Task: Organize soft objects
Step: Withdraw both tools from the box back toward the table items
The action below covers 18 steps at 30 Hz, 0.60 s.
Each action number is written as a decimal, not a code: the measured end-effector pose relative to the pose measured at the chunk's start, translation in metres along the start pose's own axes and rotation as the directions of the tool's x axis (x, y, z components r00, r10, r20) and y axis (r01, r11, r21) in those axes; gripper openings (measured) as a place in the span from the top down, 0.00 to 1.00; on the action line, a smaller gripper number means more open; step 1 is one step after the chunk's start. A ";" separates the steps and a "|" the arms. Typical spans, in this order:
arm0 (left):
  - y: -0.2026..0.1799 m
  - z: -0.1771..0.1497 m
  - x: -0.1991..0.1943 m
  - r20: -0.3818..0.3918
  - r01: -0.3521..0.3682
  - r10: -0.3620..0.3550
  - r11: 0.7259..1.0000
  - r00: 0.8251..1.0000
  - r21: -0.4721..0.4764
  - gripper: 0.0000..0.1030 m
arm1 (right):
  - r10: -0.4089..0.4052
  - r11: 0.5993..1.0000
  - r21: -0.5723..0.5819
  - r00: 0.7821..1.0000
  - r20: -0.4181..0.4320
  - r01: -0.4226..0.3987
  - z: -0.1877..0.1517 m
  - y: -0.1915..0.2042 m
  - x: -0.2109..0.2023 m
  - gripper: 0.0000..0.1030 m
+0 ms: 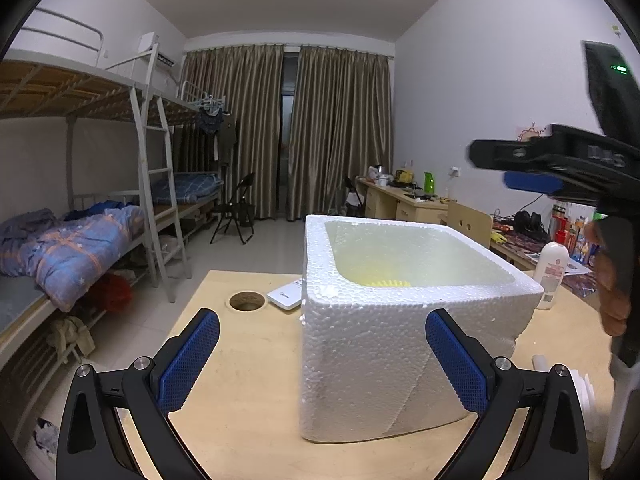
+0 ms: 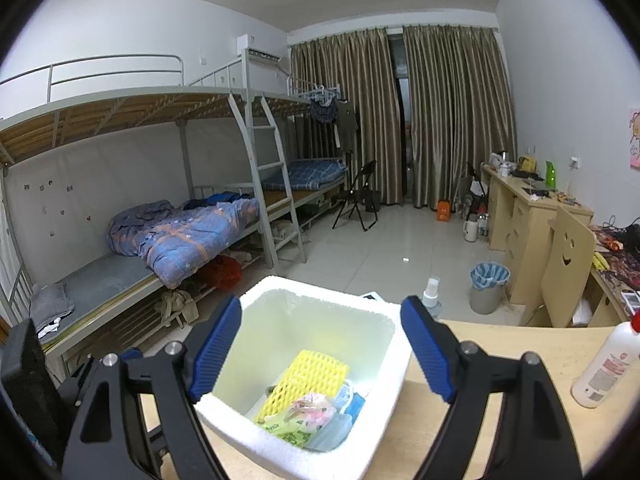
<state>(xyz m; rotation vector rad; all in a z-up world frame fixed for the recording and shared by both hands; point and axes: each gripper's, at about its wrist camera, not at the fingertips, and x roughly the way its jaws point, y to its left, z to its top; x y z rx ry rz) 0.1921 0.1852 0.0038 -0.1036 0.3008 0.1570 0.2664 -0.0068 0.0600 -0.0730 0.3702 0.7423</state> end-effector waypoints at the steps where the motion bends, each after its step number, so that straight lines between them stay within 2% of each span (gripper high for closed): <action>1: 0.001 0.000 0.000 -0.002 -0.001 0.001 1.000 1.000 -0.005 0.00 | -0.004 1.000 0.001 1.000 0.009 0.004 -0.001 0.000 -0.006 0.16; 10: -0.002 -0.003 -0.001 0.008 0.005 -0.005 1.000 1.000 -0.020 0.00 | -0.034 0.999 0.023 0.998 0.054 0.033 -0.011 -0.009 -0.047 0.07; 18: -0.008 -0.004 -0.001 0.018 -0.002 0.002 1.000 1.000 -0.007 0.00 | -0.062 0.997 0.048 0.996 0.068 0.059 -0.031 -0.010 -0.065 0.07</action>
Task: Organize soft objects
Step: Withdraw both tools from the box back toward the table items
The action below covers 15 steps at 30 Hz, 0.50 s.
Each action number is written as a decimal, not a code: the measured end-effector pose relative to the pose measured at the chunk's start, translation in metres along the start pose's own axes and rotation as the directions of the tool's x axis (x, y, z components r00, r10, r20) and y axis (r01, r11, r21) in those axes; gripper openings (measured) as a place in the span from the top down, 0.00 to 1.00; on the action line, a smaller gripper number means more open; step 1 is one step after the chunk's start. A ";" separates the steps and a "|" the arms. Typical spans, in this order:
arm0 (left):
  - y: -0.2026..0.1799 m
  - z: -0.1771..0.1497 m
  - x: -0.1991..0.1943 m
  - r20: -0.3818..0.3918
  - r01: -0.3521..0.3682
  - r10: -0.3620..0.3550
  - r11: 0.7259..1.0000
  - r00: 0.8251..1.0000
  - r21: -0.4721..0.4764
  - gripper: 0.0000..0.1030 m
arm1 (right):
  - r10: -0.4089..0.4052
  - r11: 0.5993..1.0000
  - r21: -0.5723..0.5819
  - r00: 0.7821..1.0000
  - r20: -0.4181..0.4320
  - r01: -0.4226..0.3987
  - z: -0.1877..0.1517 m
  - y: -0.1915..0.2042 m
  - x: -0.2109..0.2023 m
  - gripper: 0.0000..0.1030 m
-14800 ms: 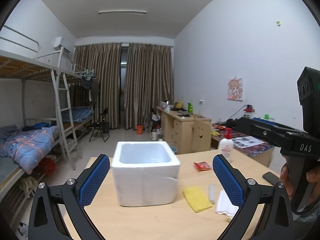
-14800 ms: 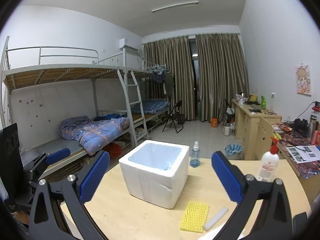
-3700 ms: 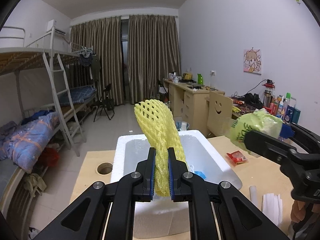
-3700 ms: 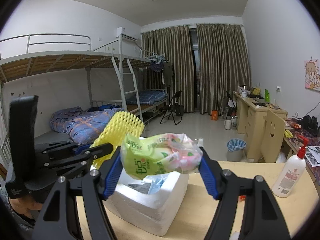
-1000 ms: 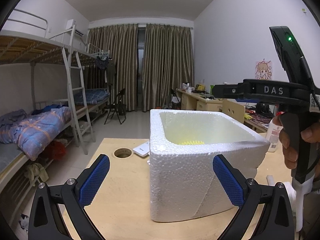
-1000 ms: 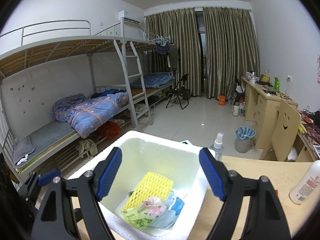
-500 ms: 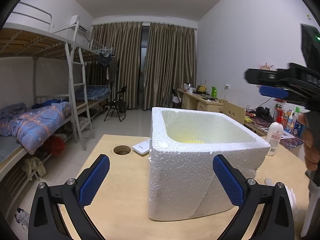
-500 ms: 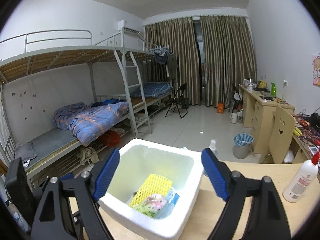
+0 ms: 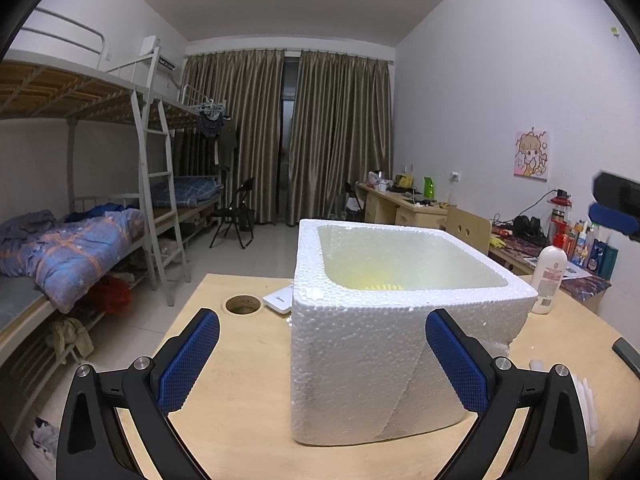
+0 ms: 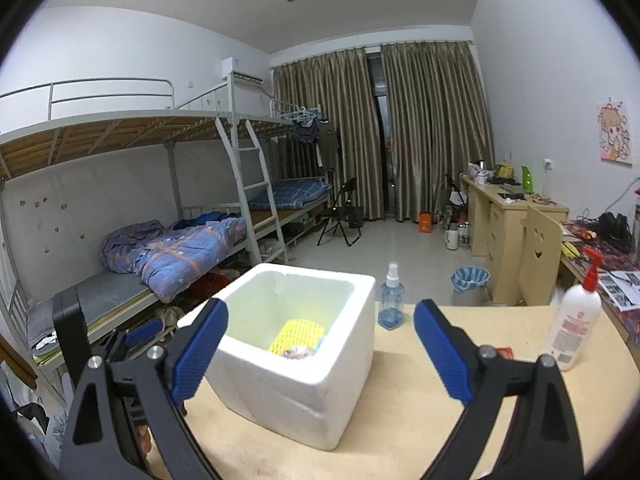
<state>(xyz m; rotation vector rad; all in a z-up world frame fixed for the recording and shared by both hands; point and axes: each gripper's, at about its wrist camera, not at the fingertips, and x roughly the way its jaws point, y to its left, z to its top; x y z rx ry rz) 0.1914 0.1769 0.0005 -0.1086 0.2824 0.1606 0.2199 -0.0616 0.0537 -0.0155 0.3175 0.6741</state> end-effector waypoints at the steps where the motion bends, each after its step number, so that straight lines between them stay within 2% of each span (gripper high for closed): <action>1: 0.000 0.000 0.000 0.004 -0.001 0.001 1.000 1.000 -0.001 0.00 | -0.002 1.000 0.000 1.000 -0.002 0.002 -0.001 -0.001 -0.002 0.07; 10: -0.004 0.001 -0.006 0.046 0.007 -0.008 1.000 0.999 0.012 0.00 | -0.029 0.999 -0.019 0.999 0.016 0.029 -0.017 0.004 -0.021 0.06; 15: -0.013 0.000 -0.007 0.063 -0.029 0.025 0.998 0.998 0.058 0.00 | -0.064 0.997 -0.032 0.997 0.032 0.065 -0.032 0.006 -0.032 0.06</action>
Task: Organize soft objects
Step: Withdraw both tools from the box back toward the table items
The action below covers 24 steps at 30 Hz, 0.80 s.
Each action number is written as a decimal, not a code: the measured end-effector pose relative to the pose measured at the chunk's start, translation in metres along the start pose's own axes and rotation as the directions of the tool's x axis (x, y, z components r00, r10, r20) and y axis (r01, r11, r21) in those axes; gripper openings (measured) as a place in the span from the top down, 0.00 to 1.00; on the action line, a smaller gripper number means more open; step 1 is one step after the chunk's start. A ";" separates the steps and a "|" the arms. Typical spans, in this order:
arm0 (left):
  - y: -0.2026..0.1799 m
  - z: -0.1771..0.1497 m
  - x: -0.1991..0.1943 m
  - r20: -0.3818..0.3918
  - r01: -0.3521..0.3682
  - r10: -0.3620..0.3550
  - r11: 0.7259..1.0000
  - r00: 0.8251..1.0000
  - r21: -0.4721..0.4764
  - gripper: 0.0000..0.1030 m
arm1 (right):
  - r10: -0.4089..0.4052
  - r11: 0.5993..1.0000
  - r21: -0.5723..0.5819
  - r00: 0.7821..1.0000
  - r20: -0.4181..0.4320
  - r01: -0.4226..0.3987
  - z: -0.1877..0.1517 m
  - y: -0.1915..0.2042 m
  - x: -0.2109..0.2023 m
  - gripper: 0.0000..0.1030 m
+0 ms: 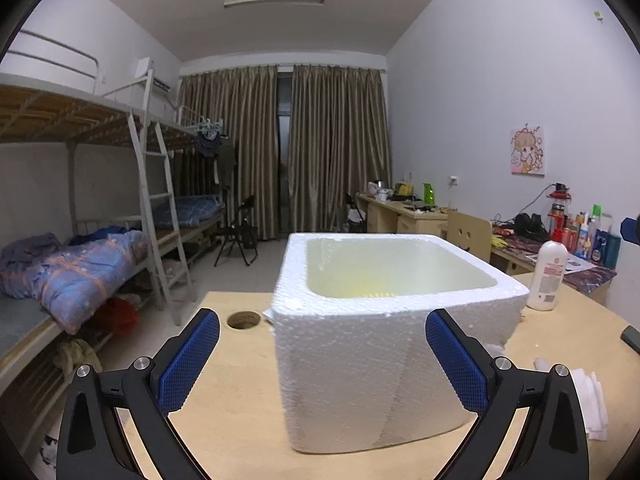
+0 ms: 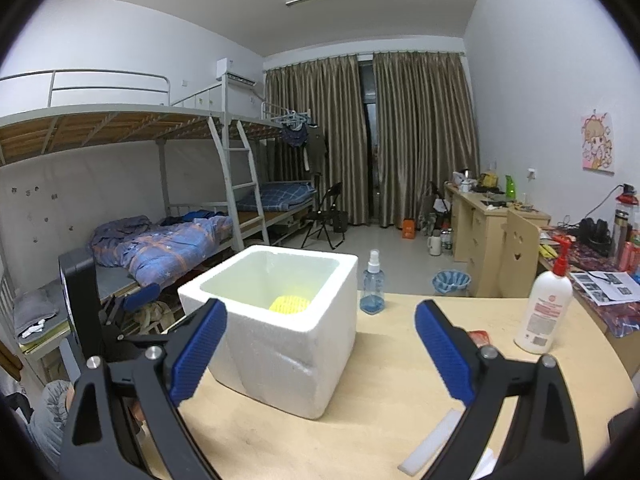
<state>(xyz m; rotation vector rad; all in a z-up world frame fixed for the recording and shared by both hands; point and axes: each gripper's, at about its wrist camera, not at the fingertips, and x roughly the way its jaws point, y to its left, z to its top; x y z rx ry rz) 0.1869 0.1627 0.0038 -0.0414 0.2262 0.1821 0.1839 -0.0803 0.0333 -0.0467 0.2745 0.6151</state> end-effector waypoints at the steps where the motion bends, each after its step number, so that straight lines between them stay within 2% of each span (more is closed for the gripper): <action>1: -0.002 -0.001 0.000 -0.007 0.009 -0.009 1.000 1.000 0.000 0.00 | -0.001 1.000 0.003 1.000 0.007 0.001 -0.002 0.000 -0.003 0.06; 4: -0.006 -0.003 0.001 -0.030 0.028 -0.028 0.999 0.999 -0.022 0.00 | -0.004 1.000 0.017 1.000 0.028 0.003 -0.012 -0.003 -0.010 0.00; 8: -0.014 -0.003 -0.013 -0.022 0.036 -0.036 0.999 0.999 -0.008 0.00 | -0.023 0.999 0.045 1.000 0.021 0.022 -0.021 -0.010 -0.013 0.00; 13: -0.034 -0.008 -0.046 0.008 0.066 -0.067 0.998 0.998 0.015 0.00 | -0.030 0.998 0.062 0.999 0.013 0.029 -0.029 -0.019 -0.024 0.00; 19: -0.057 -0.008 -0.093 0.051 0.071 -0.075 0.995 0.996 0.067 0.00 | -0.052 0.996 0.067 0.999 0.001 0.051 -0.044 -0.024 -0.039 0.00; 24: -0.069 -0.006 -0.123 0.073 0.120 -0.125 0.991 0.989 0.067 0.00 | -0.055 0.995 0.081 0.998 0.000 0.055 -0.051 -0.028 -0.055 0.00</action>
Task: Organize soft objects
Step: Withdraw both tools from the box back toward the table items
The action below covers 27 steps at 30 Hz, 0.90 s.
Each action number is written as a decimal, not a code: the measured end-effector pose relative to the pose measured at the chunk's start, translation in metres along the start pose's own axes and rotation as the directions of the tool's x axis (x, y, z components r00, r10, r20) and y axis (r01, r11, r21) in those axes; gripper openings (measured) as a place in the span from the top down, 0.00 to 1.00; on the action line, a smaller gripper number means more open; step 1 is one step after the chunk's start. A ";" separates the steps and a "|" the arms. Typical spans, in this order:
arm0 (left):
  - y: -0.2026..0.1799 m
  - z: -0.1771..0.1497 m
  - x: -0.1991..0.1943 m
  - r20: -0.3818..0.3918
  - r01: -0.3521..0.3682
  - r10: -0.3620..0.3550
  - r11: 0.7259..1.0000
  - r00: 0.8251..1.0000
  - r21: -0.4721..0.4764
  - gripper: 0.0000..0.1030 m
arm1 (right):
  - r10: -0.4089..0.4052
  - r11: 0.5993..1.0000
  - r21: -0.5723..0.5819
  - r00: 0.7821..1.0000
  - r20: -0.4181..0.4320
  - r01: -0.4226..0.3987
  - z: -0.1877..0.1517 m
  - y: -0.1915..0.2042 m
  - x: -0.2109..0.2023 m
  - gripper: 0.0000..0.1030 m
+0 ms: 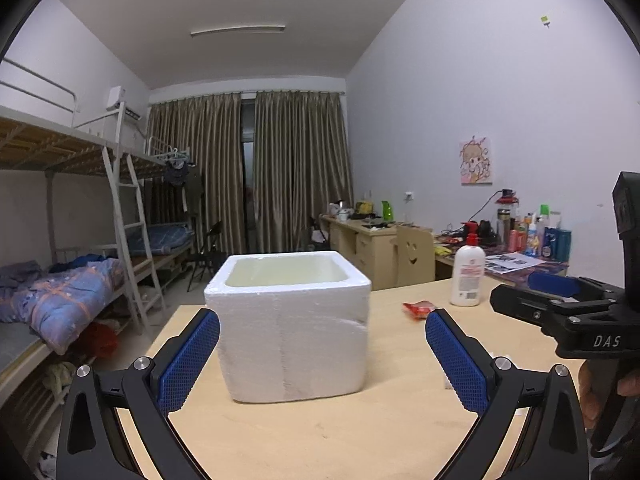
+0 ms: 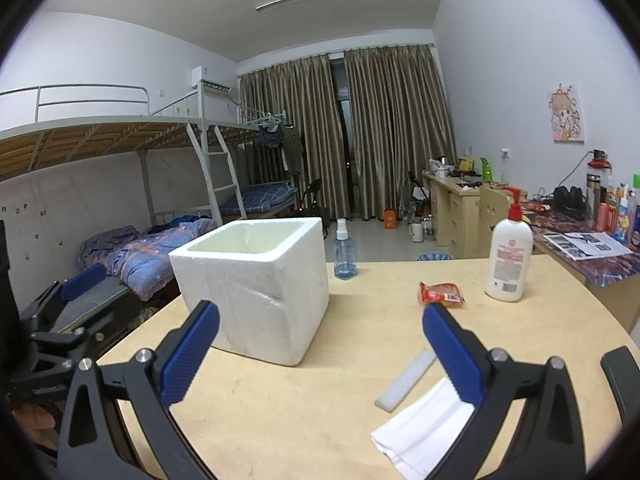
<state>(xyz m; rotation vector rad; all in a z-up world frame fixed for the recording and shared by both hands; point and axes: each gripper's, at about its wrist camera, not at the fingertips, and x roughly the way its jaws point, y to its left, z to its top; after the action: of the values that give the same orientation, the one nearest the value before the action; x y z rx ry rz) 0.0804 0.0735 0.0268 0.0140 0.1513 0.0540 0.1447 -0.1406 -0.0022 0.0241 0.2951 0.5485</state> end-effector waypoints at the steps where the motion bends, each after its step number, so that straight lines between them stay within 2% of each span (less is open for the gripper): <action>1: -0.003 0.000 -0.004 0.002 0.004 -0.004 1.000 1.000 -0.002 0.00 | 0.000 1.000 -0.001 1.000 0.001 0.000 -0.001 0.000 -0.002 0.00; 15: -0.023 -0.009 -0.038 0.018 0.061 -0.061 0.998 0.998 0.007 0.00 | -0.034 0.999 -0.017 0.999 0.018 0.034 -0.015 -0.001 -0.046 0.00; 27: -0.043 -0.021 -0.065 0.024 0.167 -0.167 0.986 0.986 -0.013 0.00 | -0.114 0.993 -0.022 0.993 -0.023 0.114 -0.037 -0.010 -0.072 0.00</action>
<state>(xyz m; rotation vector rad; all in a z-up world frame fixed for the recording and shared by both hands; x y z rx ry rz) 0.0156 0.0268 0.0153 -0.0128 0.1283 -0.1126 0.0805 -0.1887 -0.0189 -0.0194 0.3120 0.4387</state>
